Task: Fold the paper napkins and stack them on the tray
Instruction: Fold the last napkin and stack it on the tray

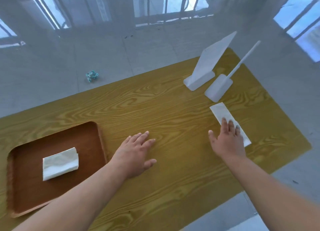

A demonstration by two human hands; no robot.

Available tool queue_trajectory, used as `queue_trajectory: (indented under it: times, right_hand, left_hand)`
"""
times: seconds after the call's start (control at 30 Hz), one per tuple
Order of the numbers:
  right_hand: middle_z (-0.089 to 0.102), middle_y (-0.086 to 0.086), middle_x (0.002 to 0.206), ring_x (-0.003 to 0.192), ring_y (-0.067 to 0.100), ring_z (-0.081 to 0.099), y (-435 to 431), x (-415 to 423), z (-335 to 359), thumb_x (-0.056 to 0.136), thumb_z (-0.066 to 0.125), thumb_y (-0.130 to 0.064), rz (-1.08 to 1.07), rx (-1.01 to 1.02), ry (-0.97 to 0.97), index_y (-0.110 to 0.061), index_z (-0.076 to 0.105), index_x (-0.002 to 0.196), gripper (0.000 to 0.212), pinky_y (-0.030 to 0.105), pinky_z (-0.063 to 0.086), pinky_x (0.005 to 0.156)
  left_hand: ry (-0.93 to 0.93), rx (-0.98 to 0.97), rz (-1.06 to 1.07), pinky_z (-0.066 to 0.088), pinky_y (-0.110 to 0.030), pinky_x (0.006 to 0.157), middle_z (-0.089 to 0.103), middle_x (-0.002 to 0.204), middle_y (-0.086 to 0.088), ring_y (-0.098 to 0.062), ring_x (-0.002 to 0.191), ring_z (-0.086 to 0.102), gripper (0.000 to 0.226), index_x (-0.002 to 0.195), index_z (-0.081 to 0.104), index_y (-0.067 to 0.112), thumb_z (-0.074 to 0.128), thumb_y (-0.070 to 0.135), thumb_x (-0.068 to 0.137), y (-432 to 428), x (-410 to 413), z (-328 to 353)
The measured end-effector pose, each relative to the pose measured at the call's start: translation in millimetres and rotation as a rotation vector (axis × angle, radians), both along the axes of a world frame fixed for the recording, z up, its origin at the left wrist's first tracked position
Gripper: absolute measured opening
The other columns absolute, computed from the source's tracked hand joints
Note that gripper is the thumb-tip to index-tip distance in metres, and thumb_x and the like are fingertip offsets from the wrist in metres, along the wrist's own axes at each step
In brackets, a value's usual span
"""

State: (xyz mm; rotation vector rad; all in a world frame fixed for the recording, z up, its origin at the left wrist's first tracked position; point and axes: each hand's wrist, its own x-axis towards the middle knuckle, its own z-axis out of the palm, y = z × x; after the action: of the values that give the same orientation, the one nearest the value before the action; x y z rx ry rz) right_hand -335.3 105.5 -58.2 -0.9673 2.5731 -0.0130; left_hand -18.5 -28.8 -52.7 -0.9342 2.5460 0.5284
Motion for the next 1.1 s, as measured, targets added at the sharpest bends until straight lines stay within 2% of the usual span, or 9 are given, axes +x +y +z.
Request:
queue_trajectory:
  times: [0.13,0.27,0.43,0.57,0.73,0.8,0.9,1.0,1.1]
  right_hand:
    - [0.003,0.018,0.171,0.155,0.04,0.003,12.3,8.0,-10.2,0.103,0.03,-0.06,0.133,0.06,-0.033,-0.018,0.001,0.163,0.079,0.056,0.015,0.124]
    - [-0.009,0.008,0.172,0.156,0.033,-0.01,12.6,68.4,-15.1,0.102,0.024,-0.059,0.44,-0.026,-0.086,-0.025,0.001,0.164,0.074,0.053,-0.001,0.126]
    - [0.006,0.008,0.172,0.157,0.034,-0.002,-0.1,155.3,-14.4,0.103,0.034,-0.048,0.843,-0.107,-0.19,-0.025,0.013,0.163,0.068,0.056,0.001,0.125]
    - [0.013,0.011,0.171,0.157,0.036,0.002,-3.1,184.3,-13.0,0.104,0.036,-0.04,0.905,-0.129,-0.198,-0.024,0.013,0.163,0.066,0.057,0.001,0.125]
    - [0.015,0.011,0.171,0.157,0.032,0.004,-1.0,168.6,-14.9,0.103,0.037,-0.031,0.819,-0.106,-0.176,-0.02,0.018,0.162,0.063,0.053,0.003,0.126]
    - [0.016,0.011,0.171,0.157,0.031,0.006,1.9,161.6,-16.6,0.102,0.036,-0.029,0.849,-0.116,-0.153,-0.018,0.022,0.161,0.061,0.052,0.008,0.126]
    - [0.017,0.011,0.17,0.157,0.032,0.01,2.9,160.5,-16.6,0.101,0.036,-0.026,0.862,-0.126,-0.138,-0.018,0.023,0.161,0.062,0.052,0.01,0.125]
    - [0.016,0.011,0.17,0.157,0.032,0.008,0.1,165.4,-14.8,0.1,0.033,-0.027,0.834,-0.122,-0.161,-0.019,0.02,0.162,0.063,0.049,0.006,0.125]
    - [0.03,0.01,0.166,0.154,0.032,0.022,-0.4,166.0,-9.4,0.098,0.04,-0.024,0.756,-0.176,-0.191,-0.015,0.03,0.159,0.062,0.048,0.017,0.124]
  left_hand:
    - [0.009,-0.012,0.029,0.017,-0.043,0.129,0.008,0.177,0.003,-0.022,0.161,0.01,0.083,0.165,0.017,0.036,0.04,0.074,0.096,3.6,-16.6,-2.4]
    - [0.039,-0.023,0.108,0.027,-0.041,0.124,0.006,0.177,0.002,-0.025,0.156,0.025,0.088,0.166,0.006,0.032,0.039,0.074,0.096,2.3,-16.1,2.3]
    - [0.115,-0.021,0.304,0.042,-0.043,0.117,0.009,0.177,0.002,-0.024,0.151,0.036,0.092,0.166,0.008,0.029,0.048,0.069,0.094,-4.2,2.3,7.5]
    - [-0.029,-0.077,0.289,0.047,-0.04,0.111,0.04,0.159,-0.001,-0.026,0.139,0.05,0.086,0.157,0.035,0.023,0.068,0.064,0.088,-17.7,19.9,7.2]
    - [-0.152,-0.093,0.346,0.051,-0.038,0.097,0.061,0.122,0.004,-0.021,0.122,0.054,0.061,0.119,0.061,0.028,0.074,0.07,0.078,-28.8,29.4,5.9]
    - [-0.114,-0.027,0.397,0.051,-0.037,0.089,0.062,0.111,0.005,-0.02,0.113,0.055,0.039,0.099,0.063,0.03,0.074,0.062,0.08,-30.6,29.3,4.9]
    - [0.067,0.165,0.644,0.048,-0.034,0.062,0.068,0.084,0.004,-0.016,0.077,0.061,0.019,0.076,0.058,0.025,0.07,0.039,0.08,-30.6,23.8,8.9]
    - [0.343,0.375,0.901,0.046,-0.034,0.057,0.064,0.064,0.006,-0.016,0.06,0.057,0.026,0.077,0.064,0.012,0.072,0.037,0.076,-27.6,11.6,17.0]
    - [0.574,0.778,0.98,0.051,-0.031,0.061,0.078,0.078,0.003,-0.015,0.064,0.067,0.048,0.087,0.072,0.012,0.074,0.058,0.076,-23.3,-4.1,27.6]
